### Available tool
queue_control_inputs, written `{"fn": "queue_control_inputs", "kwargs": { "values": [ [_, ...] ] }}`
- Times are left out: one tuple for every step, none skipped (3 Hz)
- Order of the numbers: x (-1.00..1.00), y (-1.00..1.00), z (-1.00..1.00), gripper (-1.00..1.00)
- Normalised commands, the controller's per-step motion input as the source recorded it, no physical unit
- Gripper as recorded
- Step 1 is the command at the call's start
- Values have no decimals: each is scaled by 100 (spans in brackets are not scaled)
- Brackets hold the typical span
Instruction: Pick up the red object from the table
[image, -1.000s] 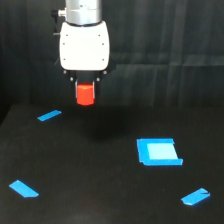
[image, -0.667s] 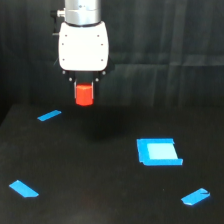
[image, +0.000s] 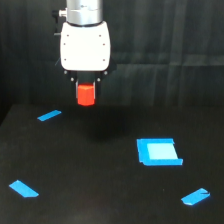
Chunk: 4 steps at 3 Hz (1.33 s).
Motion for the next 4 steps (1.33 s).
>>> {"fn": "queue_control_inputs", "kwargs": {
  "values": [
    [6,-2,-2,-98],
    [2,0,5,-100],
    [-3,-3,4,-98],
    [0,-14,6,-95]
  ]
}}
